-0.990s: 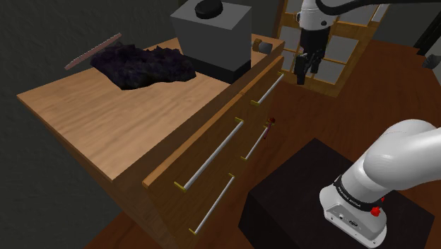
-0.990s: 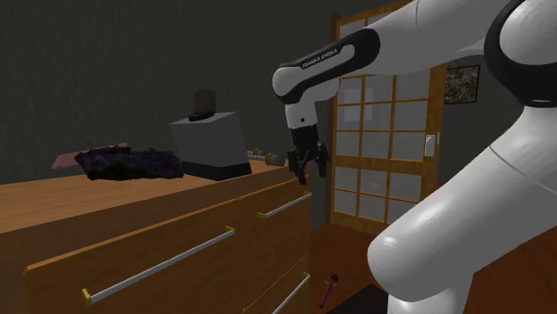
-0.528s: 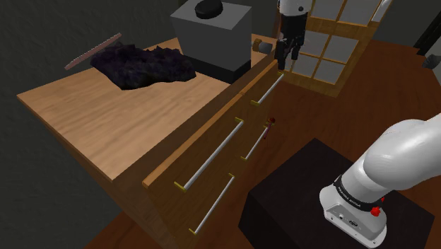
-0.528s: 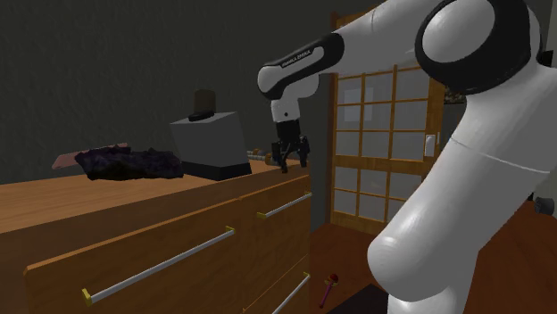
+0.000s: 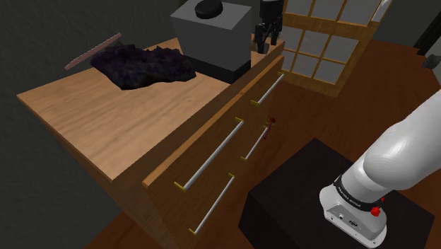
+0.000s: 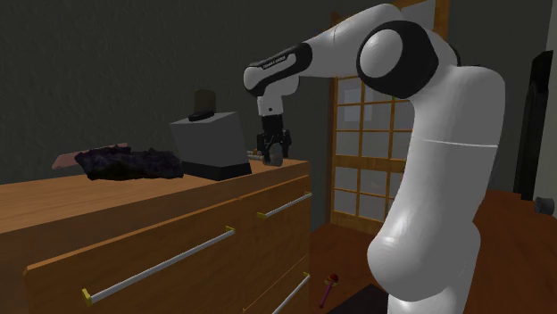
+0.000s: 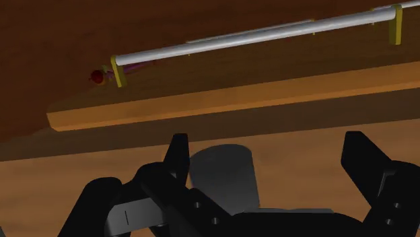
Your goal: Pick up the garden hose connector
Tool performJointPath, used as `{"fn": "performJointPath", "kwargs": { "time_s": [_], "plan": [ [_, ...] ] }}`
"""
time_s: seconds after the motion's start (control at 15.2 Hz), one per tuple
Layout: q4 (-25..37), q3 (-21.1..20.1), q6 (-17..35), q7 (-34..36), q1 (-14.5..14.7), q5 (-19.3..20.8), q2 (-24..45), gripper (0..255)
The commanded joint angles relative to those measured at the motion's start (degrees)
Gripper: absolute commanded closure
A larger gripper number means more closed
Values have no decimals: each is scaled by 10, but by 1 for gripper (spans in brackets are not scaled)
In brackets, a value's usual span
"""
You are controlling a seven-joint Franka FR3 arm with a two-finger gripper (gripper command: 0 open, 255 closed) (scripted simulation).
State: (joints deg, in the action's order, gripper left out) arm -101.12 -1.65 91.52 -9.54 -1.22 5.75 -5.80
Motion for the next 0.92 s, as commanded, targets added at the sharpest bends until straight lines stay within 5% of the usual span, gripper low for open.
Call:
{"fn": "performJointPath", "kwargs": {
  "time_s": [0.0,0.46,0.86],
  "plan": [
    [59,-1,-10,-7,1,-1,42,0],
    [319,-4,-74,-30,5,-3,212,0],
    [268,-4,-31,-27,3,-4,203,0]
  ]
}}
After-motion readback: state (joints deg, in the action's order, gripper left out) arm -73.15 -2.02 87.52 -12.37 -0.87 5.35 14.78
